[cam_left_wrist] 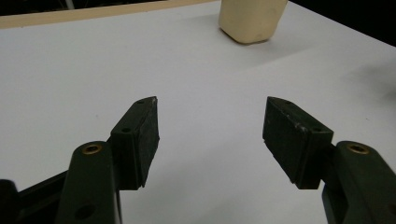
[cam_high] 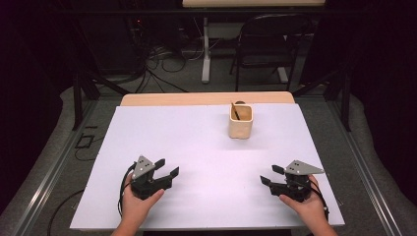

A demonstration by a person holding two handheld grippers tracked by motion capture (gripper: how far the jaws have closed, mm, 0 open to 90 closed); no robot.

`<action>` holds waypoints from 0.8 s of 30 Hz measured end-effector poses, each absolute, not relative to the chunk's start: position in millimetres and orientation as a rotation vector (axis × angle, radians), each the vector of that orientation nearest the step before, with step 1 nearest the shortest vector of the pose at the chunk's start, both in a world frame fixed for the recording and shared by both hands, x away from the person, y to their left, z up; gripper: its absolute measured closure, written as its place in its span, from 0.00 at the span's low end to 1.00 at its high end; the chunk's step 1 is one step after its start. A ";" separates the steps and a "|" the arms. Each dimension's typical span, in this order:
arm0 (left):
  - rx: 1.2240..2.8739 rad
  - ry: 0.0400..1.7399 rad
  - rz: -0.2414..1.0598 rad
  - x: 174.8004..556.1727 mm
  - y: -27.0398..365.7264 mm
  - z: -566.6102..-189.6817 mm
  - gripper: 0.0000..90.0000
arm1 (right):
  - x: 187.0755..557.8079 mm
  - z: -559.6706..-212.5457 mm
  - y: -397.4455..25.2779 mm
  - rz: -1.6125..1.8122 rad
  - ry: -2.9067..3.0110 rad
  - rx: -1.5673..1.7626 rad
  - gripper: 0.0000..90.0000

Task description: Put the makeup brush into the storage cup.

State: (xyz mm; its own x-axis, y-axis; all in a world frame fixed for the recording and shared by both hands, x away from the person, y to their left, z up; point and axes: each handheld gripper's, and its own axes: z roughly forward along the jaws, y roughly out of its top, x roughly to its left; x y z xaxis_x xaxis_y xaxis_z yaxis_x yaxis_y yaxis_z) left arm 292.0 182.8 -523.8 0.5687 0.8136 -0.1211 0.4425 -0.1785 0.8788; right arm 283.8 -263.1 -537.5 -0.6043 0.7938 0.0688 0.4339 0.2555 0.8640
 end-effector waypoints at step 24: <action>1.841 1.046 0.453 296.1 184.7 -533.7 0.40 | 287.4 -548.1 -267.7 1.269 2.161 1.182 0.41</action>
